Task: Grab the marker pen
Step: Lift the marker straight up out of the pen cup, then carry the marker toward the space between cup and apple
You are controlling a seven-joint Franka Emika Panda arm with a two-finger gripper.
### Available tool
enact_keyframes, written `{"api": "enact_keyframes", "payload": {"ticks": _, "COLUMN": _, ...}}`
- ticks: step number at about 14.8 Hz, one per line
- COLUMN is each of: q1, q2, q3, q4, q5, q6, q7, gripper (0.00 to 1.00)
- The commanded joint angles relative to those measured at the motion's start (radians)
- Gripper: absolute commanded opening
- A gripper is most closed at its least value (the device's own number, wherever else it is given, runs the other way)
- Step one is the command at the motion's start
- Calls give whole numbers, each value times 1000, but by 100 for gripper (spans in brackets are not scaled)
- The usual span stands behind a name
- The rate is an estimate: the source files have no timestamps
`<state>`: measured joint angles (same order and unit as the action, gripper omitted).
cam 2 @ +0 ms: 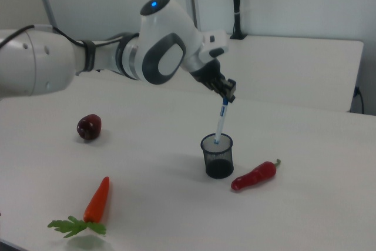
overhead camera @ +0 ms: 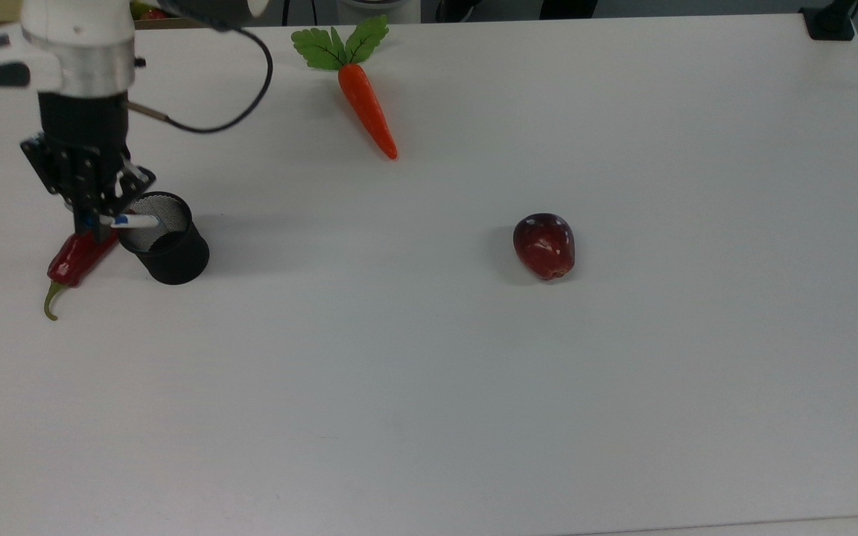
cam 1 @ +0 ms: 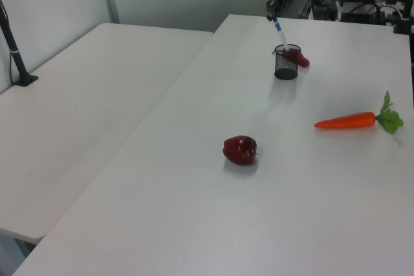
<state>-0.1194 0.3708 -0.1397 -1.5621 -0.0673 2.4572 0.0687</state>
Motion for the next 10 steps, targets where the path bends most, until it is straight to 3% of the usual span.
{"api": "enact_keyframes", "payload": {"ticks": 1, "q1": 10, "q2": -87, "q3": -4, "q4": -32, "q5": 17, "q6": 5, "q7": 17, "gripper": 11}}
{"api": "enact_keyframes", "payload": {"ticks": 6, "q1": 58, "q2": -101, "q3": 5, "q4": -33, "q5": 17, "q6": 3, "q7": 95, "gripper": 11}}
{"api": "enact_keyframes", "payload": {"ticks": 10, "q1": 144, "q2": -101, "q3": 5, "q4": -39, "q5": 15, "q6": -58, "q7": 144, "gripper": 12}}
